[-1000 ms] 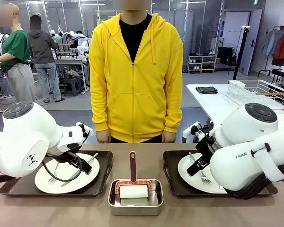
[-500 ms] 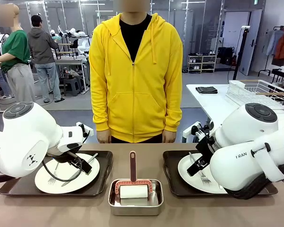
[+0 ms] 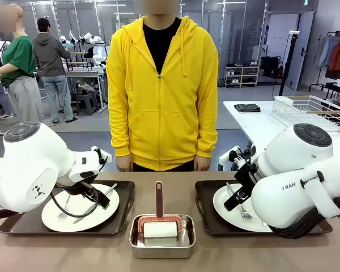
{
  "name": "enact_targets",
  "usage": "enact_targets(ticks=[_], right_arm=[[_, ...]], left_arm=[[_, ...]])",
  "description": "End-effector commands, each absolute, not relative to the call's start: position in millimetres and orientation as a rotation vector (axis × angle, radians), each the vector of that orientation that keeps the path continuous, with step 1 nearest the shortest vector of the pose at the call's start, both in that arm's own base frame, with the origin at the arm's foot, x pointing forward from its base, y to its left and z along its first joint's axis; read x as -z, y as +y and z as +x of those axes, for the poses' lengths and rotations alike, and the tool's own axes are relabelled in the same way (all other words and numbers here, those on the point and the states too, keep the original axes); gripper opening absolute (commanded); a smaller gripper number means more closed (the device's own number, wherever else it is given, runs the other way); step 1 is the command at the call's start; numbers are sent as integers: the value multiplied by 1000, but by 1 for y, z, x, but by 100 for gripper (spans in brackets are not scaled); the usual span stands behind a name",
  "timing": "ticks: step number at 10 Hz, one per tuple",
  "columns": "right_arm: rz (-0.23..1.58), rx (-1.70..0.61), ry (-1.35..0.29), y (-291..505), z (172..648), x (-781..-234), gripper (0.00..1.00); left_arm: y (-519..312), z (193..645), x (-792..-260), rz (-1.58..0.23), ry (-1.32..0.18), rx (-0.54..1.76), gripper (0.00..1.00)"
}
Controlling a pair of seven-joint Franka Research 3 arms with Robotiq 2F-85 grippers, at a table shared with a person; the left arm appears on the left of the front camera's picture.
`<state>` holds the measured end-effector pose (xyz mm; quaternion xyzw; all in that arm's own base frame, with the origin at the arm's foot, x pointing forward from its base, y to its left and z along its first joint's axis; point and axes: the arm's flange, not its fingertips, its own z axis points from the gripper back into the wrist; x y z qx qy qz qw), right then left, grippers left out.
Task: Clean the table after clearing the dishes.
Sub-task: When the left (or right) Handle tray is removed, use the left hand (or right hand) to clean the left (or right) side of the table with the Lint Roller.
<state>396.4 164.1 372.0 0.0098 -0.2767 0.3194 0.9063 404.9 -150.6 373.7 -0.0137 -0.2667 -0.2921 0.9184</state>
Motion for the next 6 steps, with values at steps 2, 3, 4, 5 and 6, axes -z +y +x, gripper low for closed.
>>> enact_targets(ticks=[2,3,4,5,6], right_arm=[[113,-655,-525,151,417,-398,100],[212,-649,-498,145,427,-408,100],[263,-622,-497,138,436,-418,100],[321,-618,-471,133,442,-427,100],[498,-558,-455,123,447,-439,100]], left_arm=[[-141,423,-403,-62,-475,582,100],[-138,429,-413,-126,-418,600,100],[-133,435,-427,-196,-418,596,100],[-126,439,-438,-299,-408,588,100],[-113,443,-447,-526,-392,567,100]])
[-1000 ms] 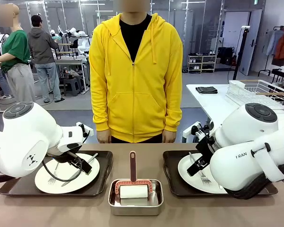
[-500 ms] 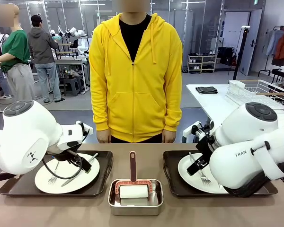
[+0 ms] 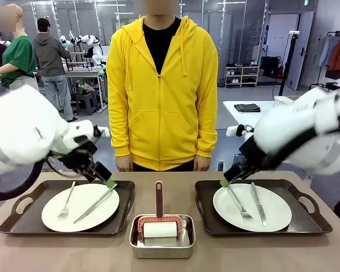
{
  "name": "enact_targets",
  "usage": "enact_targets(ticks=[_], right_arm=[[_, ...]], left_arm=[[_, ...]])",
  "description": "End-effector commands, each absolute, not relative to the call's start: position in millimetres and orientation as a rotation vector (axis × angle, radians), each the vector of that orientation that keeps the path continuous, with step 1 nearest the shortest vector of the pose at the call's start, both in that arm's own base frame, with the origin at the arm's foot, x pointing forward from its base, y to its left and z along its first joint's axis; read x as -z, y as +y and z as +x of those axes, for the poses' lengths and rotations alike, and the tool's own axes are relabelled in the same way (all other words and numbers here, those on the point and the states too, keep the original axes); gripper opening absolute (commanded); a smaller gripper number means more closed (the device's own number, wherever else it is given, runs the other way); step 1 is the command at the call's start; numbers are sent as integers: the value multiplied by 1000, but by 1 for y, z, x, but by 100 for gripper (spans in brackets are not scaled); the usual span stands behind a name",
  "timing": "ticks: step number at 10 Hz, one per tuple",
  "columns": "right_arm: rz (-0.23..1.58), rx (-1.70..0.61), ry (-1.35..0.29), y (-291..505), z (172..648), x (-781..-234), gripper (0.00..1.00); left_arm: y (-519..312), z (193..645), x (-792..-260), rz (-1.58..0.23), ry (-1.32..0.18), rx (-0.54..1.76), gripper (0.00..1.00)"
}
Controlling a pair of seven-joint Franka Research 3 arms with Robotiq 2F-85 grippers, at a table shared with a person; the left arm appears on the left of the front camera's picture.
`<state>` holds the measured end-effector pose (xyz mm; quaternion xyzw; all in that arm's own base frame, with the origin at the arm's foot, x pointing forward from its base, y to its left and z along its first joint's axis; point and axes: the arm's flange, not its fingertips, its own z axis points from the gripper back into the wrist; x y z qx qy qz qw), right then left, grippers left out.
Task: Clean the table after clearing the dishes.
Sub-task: When the left (or right) Handle tray is removed, use the left hand (or right hand) to clean the left (or right) side of the table with the Lint Roller.
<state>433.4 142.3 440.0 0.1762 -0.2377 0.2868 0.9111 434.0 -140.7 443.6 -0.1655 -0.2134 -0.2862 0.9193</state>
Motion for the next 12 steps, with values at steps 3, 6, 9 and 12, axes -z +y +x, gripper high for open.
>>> enact_targets(ticks=[3,6,9,12], right_arm=[[1109,-348,-390,68,444,-465,100],[1290,-143,-540,-41,410,-482,100],[1295,165,-733,-156,357,-477,100],[1247,293,-822,-206,317,-477,100]], left_arm=[[-47,433,-450,-1099,-500,378,100],[47,387,-453,-1228,-656,181,100],[166,314,-448,-1267,-853,-28,100],[238,260,-424,-1234,-1038,-311,100]])
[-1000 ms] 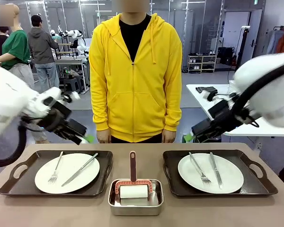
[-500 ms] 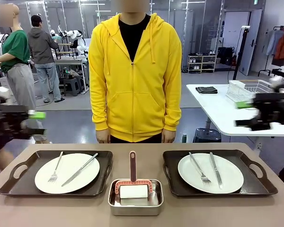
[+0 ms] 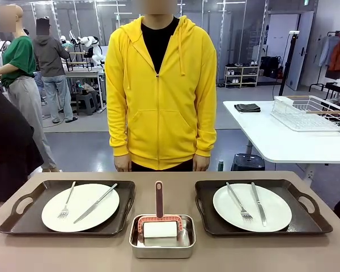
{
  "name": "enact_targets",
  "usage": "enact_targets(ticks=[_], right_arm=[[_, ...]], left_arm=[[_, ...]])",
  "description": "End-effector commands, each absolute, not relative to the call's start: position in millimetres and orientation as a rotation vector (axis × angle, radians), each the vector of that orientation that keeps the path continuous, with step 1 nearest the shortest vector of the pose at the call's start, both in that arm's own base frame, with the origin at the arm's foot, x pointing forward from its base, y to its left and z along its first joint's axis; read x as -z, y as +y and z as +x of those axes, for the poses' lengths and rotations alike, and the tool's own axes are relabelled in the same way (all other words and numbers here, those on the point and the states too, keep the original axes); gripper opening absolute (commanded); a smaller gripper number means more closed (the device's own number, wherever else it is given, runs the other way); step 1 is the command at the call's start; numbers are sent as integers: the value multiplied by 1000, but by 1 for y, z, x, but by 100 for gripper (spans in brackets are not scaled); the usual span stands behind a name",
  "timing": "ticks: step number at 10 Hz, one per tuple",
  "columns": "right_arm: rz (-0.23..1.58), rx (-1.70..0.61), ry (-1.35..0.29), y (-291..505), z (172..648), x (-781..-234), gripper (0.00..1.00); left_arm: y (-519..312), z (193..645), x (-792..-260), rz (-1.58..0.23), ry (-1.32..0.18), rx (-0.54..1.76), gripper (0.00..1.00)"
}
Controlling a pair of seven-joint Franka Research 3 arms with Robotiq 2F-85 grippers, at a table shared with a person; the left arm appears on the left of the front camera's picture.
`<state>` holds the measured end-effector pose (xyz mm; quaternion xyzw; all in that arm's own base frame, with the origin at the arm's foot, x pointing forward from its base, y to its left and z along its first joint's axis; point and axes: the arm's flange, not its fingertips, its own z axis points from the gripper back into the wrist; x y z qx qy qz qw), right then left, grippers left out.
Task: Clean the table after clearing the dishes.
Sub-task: When the left (or right) Handle tray is removed, use the left hand (or right hand) to clean the left (or right) side of the table with the Lint Roller.
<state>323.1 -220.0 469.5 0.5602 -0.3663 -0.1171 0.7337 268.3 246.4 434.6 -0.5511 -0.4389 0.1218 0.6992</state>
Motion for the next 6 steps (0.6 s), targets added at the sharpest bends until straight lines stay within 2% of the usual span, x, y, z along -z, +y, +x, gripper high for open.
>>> enact_targets(ticks=[1,6], right_arm=[[1240,299,-829,-207,315,-477,100],[1227,273,-824,-225,316,-471,100]], left_arm=[[242,255,-420,-1200,-1007,-360,100],[262,256,-427,-1210,-1000,-332,100]])
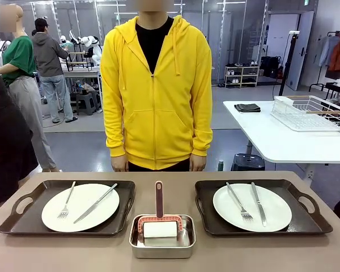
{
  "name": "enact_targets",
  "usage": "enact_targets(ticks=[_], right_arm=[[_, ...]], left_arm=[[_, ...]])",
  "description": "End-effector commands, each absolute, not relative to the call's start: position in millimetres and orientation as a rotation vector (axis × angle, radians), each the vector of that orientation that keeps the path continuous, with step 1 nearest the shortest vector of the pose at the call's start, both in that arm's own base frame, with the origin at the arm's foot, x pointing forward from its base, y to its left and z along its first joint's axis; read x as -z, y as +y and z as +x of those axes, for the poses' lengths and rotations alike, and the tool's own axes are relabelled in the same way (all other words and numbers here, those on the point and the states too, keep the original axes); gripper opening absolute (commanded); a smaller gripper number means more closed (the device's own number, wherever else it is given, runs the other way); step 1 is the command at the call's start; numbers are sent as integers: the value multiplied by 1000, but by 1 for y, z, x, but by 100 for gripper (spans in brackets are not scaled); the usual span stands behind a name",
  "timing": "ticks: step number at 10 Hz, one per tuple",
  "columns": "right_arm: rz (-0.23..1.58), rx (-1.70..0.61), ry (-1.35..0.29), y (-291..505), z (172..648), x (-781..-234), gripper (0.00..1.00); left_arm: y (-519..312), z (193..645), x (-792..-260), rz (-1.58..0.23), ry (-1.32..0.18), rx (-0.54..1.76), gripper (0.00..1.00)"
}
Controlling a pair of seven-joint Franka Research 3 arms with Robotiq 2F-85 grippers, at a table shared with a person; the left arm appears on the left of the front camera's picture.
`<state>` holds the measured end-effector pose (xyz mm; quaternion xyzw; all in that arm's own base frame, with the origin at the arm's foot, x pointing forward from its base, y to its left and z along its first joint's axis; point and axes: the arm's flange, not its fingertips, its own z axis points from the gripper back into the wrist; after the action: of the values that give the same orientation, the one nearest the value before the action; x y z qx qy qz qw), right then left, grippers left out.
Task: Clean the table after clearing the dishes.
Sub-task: When the left (or right) Handle tray is removed, use the left hand (or right hand) to clean the left (or right) side of the table with the Lint Roller.
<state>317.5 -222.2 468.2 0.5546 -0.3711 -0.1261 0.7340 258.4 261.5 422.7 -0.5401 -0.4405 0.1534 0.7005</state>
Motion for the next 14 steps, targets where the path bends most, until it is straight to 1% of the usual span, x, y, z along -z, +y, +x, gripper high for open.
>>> enact_targets(ticks=[1,14], right_arm=[[1227,273,-824,-225,316,-471,100],[1227,273,-824,-225,316,-471,100]], left_arm=[[262,256,-427,-1210,-1000,-332,100],[262,256,-427,-1210,-1000,-332,100]])
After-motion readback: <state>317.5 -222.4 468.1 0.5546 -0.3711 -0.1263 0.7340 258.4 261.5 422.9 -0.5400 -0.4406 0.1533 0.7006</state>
